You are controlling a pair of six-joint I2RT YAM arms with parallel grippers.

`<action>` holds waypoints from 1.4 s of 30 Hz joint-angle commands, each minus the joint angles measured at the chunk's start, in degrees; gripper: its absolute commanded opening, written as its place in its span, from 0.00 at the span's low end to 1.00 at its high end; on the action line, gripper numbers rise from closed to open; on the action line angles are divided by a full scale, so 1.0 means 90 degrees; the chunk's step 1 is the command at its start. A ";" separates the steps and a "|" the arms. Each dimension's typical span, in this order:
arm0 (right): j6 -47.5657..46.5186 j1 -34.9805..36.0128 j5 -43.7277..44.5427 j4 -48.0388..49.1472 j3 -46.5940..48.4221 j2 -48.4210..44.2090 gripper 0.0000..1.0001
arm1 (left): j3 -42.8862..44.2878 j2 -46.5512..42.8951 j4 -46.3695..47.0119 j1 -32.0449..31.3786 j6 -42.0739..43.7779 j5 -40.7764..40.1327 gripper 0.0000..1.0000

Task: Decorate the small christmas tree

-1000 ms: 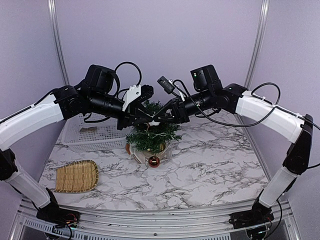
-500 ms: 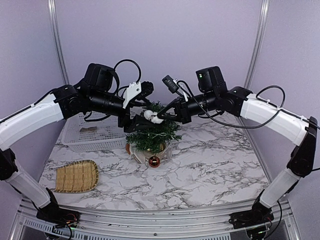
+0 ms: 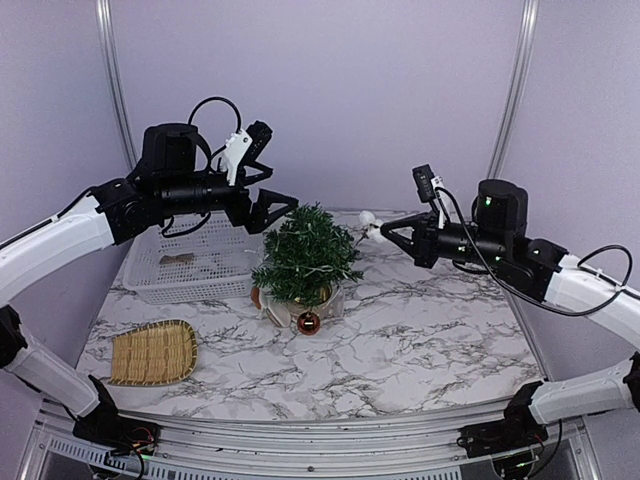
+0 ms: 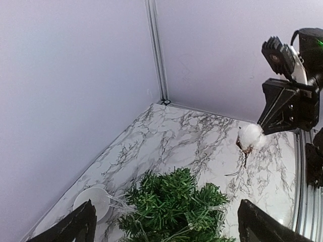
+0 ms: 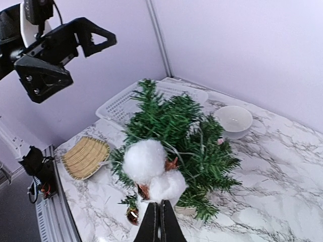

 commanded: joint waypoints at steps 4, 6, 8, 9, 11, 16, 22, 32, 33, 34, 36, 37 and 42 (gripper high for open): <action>0.0835 -0.0080 0.1885 0.1297 -0.0872 -0.0235 0.00 | -0.0137 -0.0045 0.0724 0.0187 -0.0967 -0.0913 0.99; 0.1043 -0.0070 0.2096 0.1561 -0.1052 -0.0124 0.00 | -0.0175 -0.0044 0.0925 0.0198 -0.1016 -0.1054 0.99; 0.1253 -0.0066 0.2249 0.1808 -0.1229 0.0004 0.00 | -0.0177 -0.0047 0.0937 0.0208 -0.1033 -0.1179 0.99; 0.1309 -0.0069 0.2257 0.1945 -0.1302 0.0070 0.00 | -0.0190 -0.0046 0.0944 0.0213 -0.1044 -0.1251 0.99; 0.1359 -0.0062 0.2192 0.2145 -0.1369 0.0194 0.00 | -0.0218 -0.0065 0.0972 0.0218 -0.1069 -0.1407 0.99; 0.1007 0.0280 0.2146 0.2186 -0.1059 0.0470 0.00 | -0.0285 -0.0088 0.0998 0.0238 -0.1101 -0.1480 0.99; 0.0317 0.0795 0.2528 0.1810 -0.0547 0.0795 0.00 | -0.0405 -0.0146 0.1025 0.0238 -0.1065 -0.1550 0.99; -0.0158 0.0910 0.2686 0.1796 -0.0054 0.1250 0.00 | -0.0572 -0.0218 0.1137 0.0247 -0.0944 -0.1549 0.99; -0.0175 0.0911 0.2663 0.1804 -0.0025 0.1321 0.00 | -0.0578 -0.0214 0.1136 0.0247 -0.0933 -0.1550 0.99; -0.0189 0.0910 0.2659 0.1839 -0.0002 0.1390 0.00 | -0.0587 -0.0212 0.1135 0.0247 -0.0924 -0.1550 0.99; -0.0196 0.0919 0.2656 0.1884 0.0040 0.1524 0.00 | -0.0607 -0.0208 0.1147 0.0257 -0.0905 -0.1557 0.99; -0.0209 0.0916 0.2658 0.1863 0.0077 0.1601 0.00 | -0.0621 -0.0208 0.1150 0.0257 -0.0900 -0.1550 0.99; -0.0277 0.0941 0.2365 0.1804 0.0180 0.1895 0.00 | -0.0671 -0.0195 0.1146 0.0295 -0.0871 -0.1536 0.99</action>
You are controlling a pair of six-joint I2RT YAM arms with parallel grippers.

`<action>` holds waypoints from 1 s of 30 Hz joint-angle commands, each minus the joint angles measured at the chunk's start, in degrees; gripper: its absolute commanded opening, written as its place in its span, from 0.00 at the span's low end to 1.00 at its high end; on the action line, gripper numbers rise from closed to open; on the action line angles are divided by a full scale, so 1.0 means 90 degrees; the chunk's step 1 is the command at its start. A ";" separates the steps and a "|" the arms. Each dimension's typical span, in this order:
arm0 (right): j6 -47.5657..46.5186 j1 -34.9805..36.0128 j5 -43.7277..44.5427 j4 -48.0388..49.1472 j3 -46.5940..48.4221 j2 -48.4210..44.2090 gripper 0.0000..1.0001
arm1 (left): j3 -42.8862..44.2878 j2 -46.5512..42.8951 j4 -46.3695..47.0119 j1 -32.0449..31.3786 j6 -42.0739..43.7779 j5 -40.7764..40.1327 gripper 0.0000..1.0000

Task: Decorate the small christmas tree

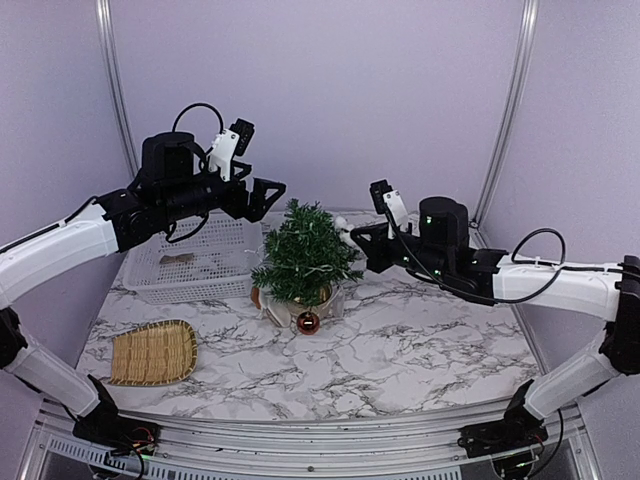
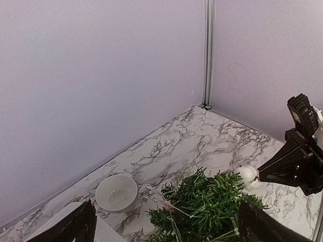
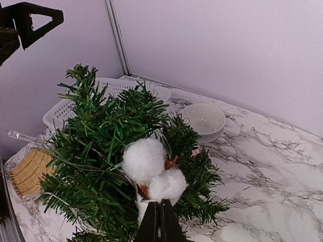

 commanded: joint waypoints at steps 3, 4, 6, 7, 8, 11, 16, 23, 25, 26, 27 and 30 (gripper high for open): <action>-0.0172 0.0069 -0.0229 0.0039 0.0371 0.0270 0.00 | -0.0133 -0.0147 0.0220 0.0080 0.0118 -0.0028 0.99; -0.0173 0.0066 -0.0263 0.0042 0.0405 0.0301 0.00 | -0.0138 -0.0150 0.0220 0.0091 0.0118 -0.0033 0.99; -0.0159 0.0066 -0.0299 0.0039 0.0453 0.0291 0.00 | -0.0143 -0.0140 0.0221 0.0103 0.0138 -0.0025 0.99; -0.0159 0.0062 -0.0283 0.0024 0.0487 0.0265 0.00 | -0.0141 -0.0146 0.0220 0.0113 0.0143 -0.0017 0.99; -0.0168 0.0066 -0.0252 0.0009 0.0512 0.0244 0.00 | -0.0141 -0.0139 0.0225 0.0123 0.0148 -0.0006 0.99; -0.0196 0.0066 -0.0123 -0.0063 0.0575 0.0118 0.00 | -0.0133 -0.0109 0.0246 0.0144 0.0166 0.0041 0.99; -0.0247 0.0025 0.0235 -0.0216 0.0688 -0.0113 0.00 | -0.0132 -0.0056 0.0274 0.0162 0.0196 0.0105 0.99; -0.0192 -0.0088 0.0316 -0.0033 0.0814 -0.0028 0.00 | -0.0093 0.0039 0.0324 0.0202 0.0207 0.0208 0.99; -0.0063 -0.0104 0.0289 0.0108 0.0804 0.0045 0.00 | -0.0094 0.0054 0.0339 0.0219 0.0206 0.0229 0.99; -0.0012 -0.0122 0.0267 0.0169 0.0796 0.0099 0.00 | -0.0092 0.0054 0.0343 0.0228 0.0208 0.0243 0.99; 0.0032 -0.0121 0.0242 0.0200 0.0795 0.0150 0.00 | -0.0097 0.0059 0.0344 0.0227 0.0216 0.0251 0.99; 0.0110 -0.0139 0.0176 0.0244 0.0758 0.0328 0.00 | -0.0101 0.0059 0.0344 0.0241 0.0235 0.0252 0.99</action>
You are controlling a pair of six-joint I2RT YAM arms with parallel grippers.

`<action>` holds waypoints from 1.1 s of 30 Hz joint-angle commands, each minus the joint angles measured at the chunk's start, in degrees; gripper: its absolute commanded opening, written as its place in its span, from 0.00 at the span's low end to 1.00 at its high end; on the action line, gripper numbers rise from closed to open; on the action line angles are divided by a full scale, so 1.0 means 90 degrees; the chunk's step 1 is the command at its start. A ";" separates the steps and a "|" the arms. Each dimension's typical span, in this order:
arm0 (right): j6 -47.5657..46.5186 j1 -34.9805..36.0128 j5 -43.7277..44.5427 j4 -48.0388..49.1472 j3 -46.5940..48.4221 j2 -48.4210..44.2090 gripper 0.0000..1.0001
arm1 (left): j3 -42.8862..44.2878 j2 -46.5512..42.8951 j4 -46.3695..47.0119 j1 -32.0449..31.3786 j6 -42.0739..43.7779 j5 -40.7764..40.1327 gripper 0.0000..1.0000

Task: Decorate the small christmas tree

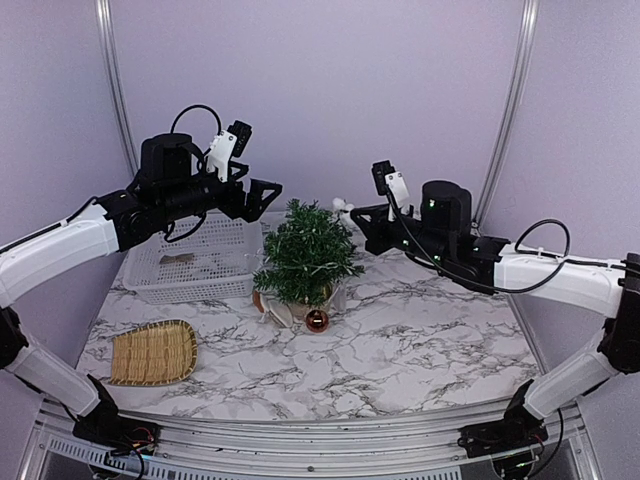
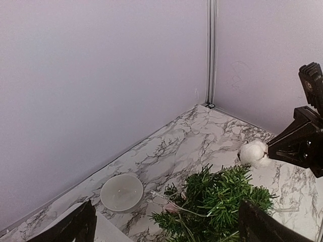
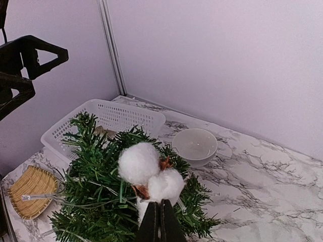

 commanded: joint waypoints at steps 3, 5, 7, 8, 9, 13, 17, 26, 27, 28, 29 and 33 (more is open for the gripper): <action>0.0258 -0.0061 -0.0207 0.0232 0.0107 0.0358 0.00 | -0.0028 0.0038 0.0230 0.0064 0.0098 0.0074 0.99; 0.0258 -0.0058 -0.0293 0.0130 0.0041 0.0410 0.00 | -0.0041 0.0041 0.0230 0.0067 0.0102 0.0082 0.99; 0.0259 -0.0069 -0.0379 -0.0019 -0.0040 0.0422 0.00 | -0.0051 0.0042 0.0220 0.0073 0.0097 0.0084 0.99; 0.0249 -0.0071 -0.0427 -0.0064 -0.0071 0.0426 0.00 | -0.0055 0.0044 0.0216 0.0080 0.0106 0.0091 0.99; 0.0240 -0.0062 -0.0474 -0.0124 -0.0096 0.0426 0.00 | -0.0063 0.0044 0.0216 0.0081 0.0112 0.0101 0.99; 0.0183 -0.0066 -0.0652 -0.0390 -0.0129 0.0521 0.00 | -0.0065 0.0083 0.0210 0.0081 0.0112 0.0143 0.99; 0.0189 -0.0092 -0.0684 -0.0404 -0.0176 0.0539 0.00 | -0.0078 0.0107 0.0211 0.0081 0.0122 0.0173 0.99; 0.0353 -0.0192 -0.0789 -0.0382 0.0144 0.0651 0.00 | -0.0111 0.0137 0.0201 0.0091 0.0164 0.0213 0.99; 0.0353 -0.0195 -0.0805 -0.0410 0.0192 0.0643 0.01 | -0.0111 0.0130 0.0193 0.0092 0.0170 0.0205 0.99; 0.0339 -0.0197 -0.0811 -0.0437 0.0250 0.0628 0.07 | -0.0122 0.0135 0.0191 0.0091 0.0178 0.0203 0.99; 0.0316 -0.0193 -0.0812 -0.0479 0.0296 0.0610 0.14 | -0.0123 0.0134 0.0191 0.0091 0.0185 0.0202 0.99; 0.0209 -0.0223 -0.0768 -0.0612 0.0412 0.0520 0.26 | -0.0138 0.0141 0.0208 0.0098 0.0200 0.0208 0.99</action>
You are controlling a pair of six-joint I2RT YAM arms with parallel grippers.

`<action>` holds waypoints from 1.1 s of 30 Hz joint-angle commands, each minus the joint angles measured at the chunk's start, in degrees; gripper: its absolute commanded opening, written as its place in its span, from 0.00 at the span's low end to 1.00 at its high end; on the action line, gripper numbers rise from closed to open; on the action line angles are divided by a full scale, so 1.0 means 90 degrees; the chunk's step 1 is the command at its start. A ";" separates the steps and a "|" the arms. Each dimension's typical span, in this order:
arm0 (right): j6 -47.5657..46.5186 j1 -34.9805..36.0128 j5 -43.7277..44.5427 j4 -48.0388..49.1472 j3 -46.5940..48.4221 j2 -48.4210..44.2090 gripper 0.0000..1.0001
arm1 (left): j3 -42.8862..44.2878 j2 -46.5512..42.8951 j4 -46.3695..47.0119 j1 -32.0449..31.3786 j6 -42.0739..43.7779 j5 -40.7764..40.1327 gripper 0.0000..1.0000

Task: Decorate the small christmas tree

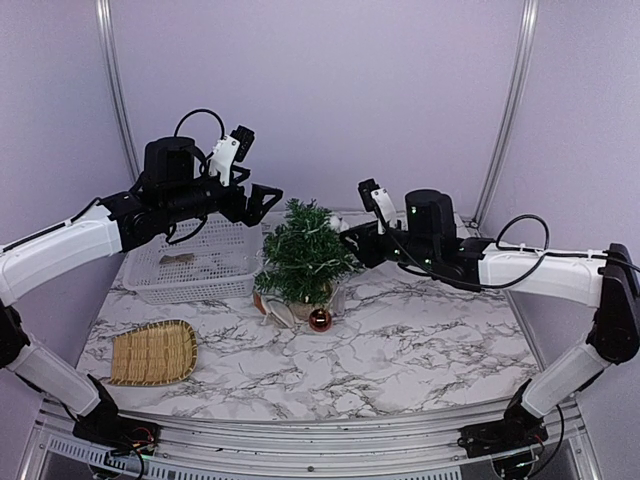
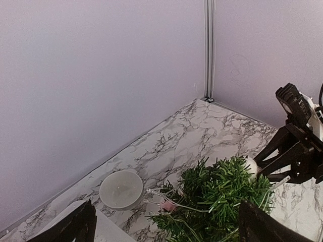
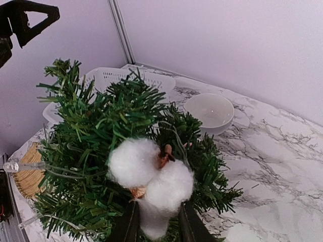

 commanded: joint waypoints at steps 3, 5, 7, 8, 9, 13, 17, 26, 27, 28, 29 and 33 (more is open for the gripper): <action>-0.0091 -0.0106 -0.0047 -0.0127 0.0353 -0.0089 0.27 | -0.0081 0.0074 0.0228 0.0047 0.0077 0.0102 0.99; -0.0085 -0.0137 -0.0083 -0.0102 0.0388 -0.0062 0.31 | -0.0084 0.0077 0.0248 0.0047 0.0074 0.0104 0.99; -0.0072 -0.0149 -0.0120 -0.0073 0.0433 0.0000 0.33 | -0.0084 0.0085 0.0258 0.0047 0.0077 0.0102 0.99; -0.0070 -0.0159 -0.0124 -0.0056 0.0461 0.0034 0.33 | -0.0083 0.0085 0.0251 0.0047 0.0085 0.0089 0.99; -0.0061 -0.0168 -0.0117 -0.0027 0.0486 0.0087 0.33 | -0.0083 0.0076 0.0251 0.0047 0.0093 0.0077 0.99; 0.0028 -0.0198 -0.0066 -0.0005 0.0660 0.0268 0.32 | -0.0095 0.0079 0.0257 0.0066 0.0110 0.0075 0.99; 0.0096 -0.0202 -0.0108 0.0019 0.0835 0.0442 0.34 | -0.0098 0.0097 0.0273 0.0077 0.0121 0.0081 0.99; 0.0129 -0.0220 -0.0245 -0.0134 0.1016 0.0696 0.09 | -0.0126 0.0135 0.0298 0.0107 0.0136 0.0101 0.99; 0.0135 -0.0228 -0.0274 -0.0142 0.1003 0.0695 0.06 | -0.0143 0.0128 0.0311 0.0108 0.0137 0.0110 0.99; 0.0139 -0.0241 -0.0305 -0.0151 0.0992 0.0704 0.03 | -0.0155 0.0130 0.0324 0.0115 0.0135 0.0114 0.99; 0.0132 -0.0249 -0.0337 -0.0172 0.0989 0.0708 0.00 | -0.0165 0.0129 0.0332 0.0116 0.0135 0.0113 0.99; 0.0127 -0.0273 -0.0449 -0.0264 0.0969 0.0730 0.00 | -0.0199 0.0147 0.0374 0.0125 0.0138 0.0127 0.99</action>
